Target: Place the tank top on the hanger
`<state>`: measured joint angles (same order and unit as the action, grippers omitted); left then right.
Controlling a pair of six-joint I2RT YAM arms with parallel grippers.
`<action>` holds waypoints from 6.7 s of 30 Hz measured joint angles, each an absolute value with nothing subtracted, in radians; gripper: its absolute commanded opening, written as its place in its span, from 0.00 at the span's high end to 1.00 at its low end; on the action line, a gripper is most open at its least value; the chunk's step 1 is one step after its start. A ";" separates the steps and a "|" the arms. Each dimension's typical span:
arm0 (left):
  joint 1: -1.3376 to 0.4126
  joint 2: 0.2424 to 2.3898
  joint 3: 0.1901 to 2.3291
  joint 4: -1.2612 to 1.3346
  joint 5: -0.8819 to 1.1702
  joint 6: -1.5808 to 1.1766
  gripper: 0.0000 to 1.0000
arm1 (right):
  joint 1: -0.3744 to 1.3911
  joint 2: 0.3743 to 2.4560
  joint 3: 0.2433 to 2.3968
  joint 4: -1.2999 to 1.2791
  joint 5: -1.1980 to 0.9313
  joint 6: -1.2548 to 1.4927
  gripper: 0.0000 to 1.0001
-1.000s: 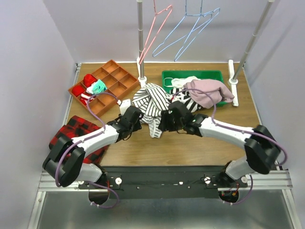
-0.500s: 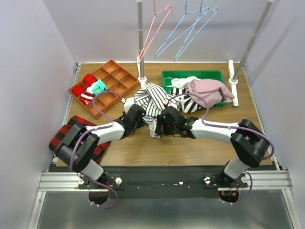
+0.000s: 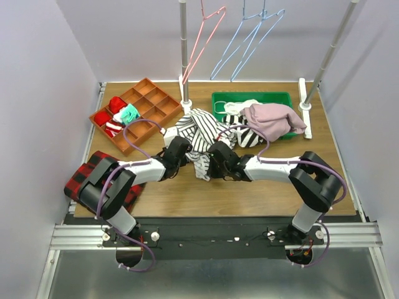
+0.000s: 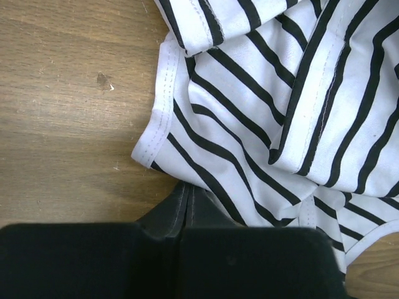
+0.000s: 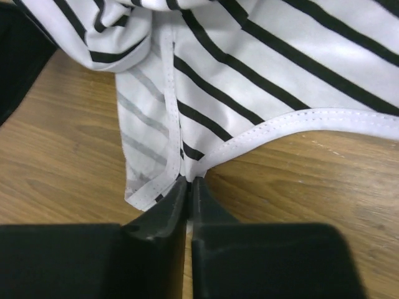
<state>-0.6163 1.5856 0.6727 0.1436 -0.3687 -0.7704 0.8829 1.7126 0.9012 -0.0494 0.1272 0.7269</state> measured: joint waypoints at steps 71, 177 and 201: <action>-0.646 1.018 1.321 -0.390 -0.253 -0.474 0.33 | 0.883 0.965 1.044 -0.523 0.491 0.634 0.26; -0.734 0.830 1.055 -0.754 0.115 -0.065 1.00 | 0.883 1.146 0.698 -0.419 0.481 0.654 0.67; -0.957 0.765 1.049 -0.876 -0.016 -0.054 1.00 | 0.883 1.123 0.646 -0.401 0.496 0.685 0.80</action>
<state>-0.9565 0.7647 1.0492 -0.8761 -0.0158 -0.0540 0.8825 1.1233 0.6456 -0.4007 0.4965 0.6846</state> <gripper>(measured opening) 0.024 0.325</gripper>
